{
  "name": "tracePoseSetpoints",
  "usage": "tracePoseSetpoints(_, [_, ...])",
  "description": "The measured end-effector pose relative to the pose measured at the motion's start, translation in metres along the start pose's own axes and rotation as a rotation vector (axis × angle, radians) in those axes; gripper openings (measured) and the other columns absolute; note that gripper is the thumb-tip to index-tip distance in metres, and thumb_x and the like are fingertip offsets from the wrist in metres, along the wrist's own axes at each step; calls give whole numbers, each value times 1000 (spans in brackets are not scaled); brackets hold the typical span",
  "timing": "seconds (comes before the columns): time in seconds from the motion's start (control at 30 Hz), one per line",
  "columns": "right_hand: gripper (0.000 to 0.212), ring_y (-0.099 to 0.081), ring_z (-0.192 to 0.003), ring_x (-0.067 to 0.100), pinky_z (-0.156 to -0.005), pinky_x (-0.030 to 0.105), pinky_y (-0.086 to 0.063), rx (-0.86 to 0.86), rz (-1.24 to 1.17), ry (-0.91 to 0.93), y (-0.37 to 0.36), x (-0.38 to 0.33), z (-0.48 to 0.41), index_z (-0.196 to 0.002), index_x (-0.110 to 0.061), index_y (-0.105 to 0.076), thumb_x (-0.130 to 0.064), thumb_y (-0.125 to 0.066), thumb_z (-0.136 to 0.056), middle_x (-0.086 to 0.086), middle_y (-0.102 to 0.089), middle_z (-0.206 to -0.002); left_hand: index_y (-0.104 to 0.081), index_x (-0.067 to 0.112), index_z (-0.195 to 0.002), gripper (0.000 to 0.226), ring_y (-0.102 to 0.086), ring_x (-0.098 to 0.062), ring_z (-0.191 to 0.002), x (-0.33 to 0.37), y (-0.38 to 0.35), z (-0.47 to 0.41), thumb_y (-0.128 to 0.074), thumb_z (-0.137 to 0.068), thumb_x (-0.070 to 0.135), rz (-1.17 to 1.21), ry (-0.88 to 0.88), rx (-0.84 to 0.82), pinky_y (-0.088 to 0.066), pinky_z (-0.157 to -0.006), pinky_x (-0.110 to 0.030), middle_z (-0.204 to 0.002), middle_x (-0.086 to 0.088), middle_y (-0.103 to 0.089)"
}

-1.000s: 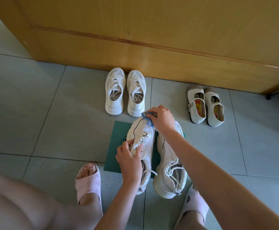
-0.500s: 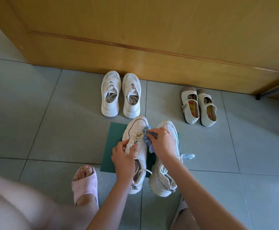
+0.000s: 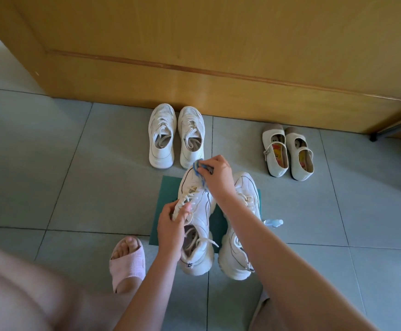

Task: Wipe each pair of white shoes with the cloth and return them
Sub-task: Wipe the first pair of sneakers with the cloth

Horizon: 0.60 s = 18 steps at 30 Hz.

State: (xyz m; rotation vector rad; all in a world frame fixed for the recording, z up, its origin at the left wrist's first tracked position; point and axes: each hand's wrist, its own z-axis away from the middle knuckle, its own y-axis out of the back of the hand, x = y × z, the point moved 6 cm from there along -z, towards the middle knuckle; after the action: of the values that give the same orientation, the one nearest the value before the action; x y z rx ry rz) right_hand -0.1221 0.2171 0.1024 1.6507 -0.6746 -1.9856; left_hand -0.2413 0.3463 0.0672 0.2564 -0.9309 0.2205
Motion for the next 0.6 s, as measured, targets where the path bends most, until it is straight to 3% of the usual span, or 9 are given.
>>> tracePoseSetpoints(0.1, [25, -54, -99, 23, -76, 10, -35, 57, -1, -19, 2, 8, 14, -112, -2, -67, -8, -60, -89, 2, -50, -97, -59, 16, -103, 21, -59, -11, -81, -2, -1, 0, -63, -87, 30, 18, 10, -25, -47, -69, -34, -93, -1, -63])
tracePoseSetpoints(0.27, [21, -51, -92, 15, -68, 2, -34, 93, -58, -100, 4, 17, 40, -107, -1, -66, -11, -60, -89, 4, -53, -100, -58, 11, -107, 28, -62, -17, -85, -2, -2, 2, -63, -88, 31, 75, -3, -45, -48, -70, -26, -97, -5, -64])
tracePoseSetpoints(0.47, [18, -47, -89, 11, -68, -5, -30, 141, -90, -157, 7, 20, 71, -106, -2, -64, -11, -58, -91, 0, -49, -99, -58, 13, -106, 25, -64, -23, -93, -1, -1, 2, -63, -88, 30, 133, 19, -58, -54, -80, -39, -103, -9, -65])
tracePoseSetpoints(0.6, [16, -51, -93, 14, -76, 2, -36, 102, -60, -134, -1, 19, 91, -104, -2, -64, -10, -60, -90, 0, -48, -100, -59, 19, -96, 27, -66, -27, -93, -2, 0, 0, -68, -82, 39, 140, 36, -61, -52, -88, -50, -101, -11, -67])
